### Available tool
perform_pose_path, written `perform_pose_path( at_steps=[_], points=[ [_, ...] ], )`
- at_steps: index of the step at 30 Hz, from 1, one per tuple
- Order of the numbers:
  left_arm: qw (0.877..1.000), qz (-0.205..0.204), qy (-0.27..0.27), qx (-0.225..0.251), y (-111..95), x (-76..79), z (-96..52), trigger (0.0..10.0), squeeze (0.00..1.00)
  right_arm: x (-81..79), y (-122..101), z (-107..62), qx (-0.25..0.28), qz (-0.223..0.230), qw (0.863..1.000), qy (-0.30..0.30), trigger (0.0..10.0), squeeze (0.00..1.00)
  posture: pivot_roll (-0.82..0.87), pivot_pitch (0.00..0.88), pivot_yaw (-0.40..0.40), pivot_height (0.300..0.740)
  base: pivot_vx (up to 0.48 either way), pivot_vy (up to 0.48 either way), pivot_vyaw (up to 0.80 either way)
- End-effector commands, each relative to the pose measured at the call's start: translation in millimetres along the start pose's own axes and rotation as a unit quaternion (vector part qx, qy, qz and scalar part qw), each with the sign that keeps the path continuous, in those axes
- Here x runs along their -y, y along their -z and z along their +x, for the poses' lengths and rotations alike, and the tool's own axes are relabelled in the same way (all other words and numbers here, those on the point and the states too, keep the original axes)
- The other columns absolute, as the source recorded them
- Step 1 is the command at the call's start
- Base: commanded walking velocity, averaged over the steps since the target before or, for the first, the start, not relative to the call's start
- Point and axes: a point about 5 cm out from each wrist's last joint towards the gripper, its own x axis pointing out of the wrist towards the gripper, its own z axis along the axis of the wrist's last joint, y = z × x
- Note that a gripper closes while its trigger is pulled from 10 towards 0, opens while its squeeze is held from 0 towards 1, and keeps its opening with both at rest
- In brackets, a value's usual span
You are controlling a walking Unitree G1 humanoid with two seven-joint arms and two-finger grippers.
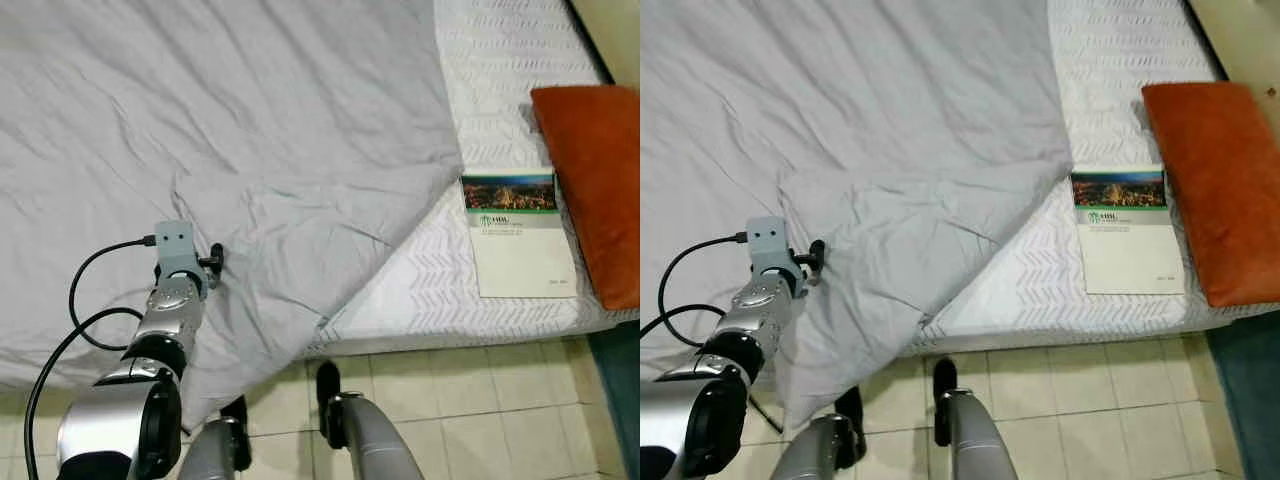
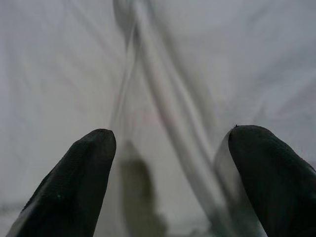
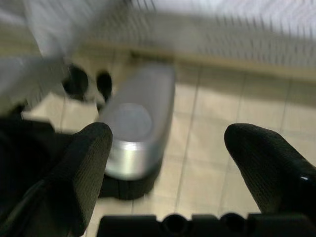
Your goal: Clean up the room
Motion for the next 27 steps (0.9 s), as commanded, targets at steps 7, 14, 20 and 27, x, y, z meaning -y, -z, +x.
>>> perform_pose_path(
  at_steps=[7,14,20,27],
  points=[
    [1.0,0.02,-0.007,-0.013,11,-2.2,-2.3,10.0,0.0,-2.6,-5,9.8,0.03,-0.008,0.999,0.014,10.0,0.0,-0.47,0.724,-0.15,0.74,0.0,0.0,0.0],
    [1.0,0.025,-0.012,0.014,-6,-5.7,1.2,10.0,0.0,-10.2,23,97.2,0.098,-0.007,0.995,-0.024,10.0,0.0,-0.35,0.73,-0.085,0.74,0.0,0.0,0.0],
    [0.995,0.023,0.0,0.095,-58,-2.5,7.0,10.0,0.0,-1.4,-11,215.8,0.162,-0.041,0.986,-0.011,10.0,0.0,-0.3,0.746,-0.045,0.74,0.0,0.0,0.0],
    [0.998,-0.057,-0.009,0.036,-25,-2.6,4.6,10.0,0.0,-25.2,-45,255.4,0.22,-0.117,0.968,-0.037,10.0,0.0,-0.33,0.734,-0.06,0.74,0.0,0.0,0.0]
  ],
)
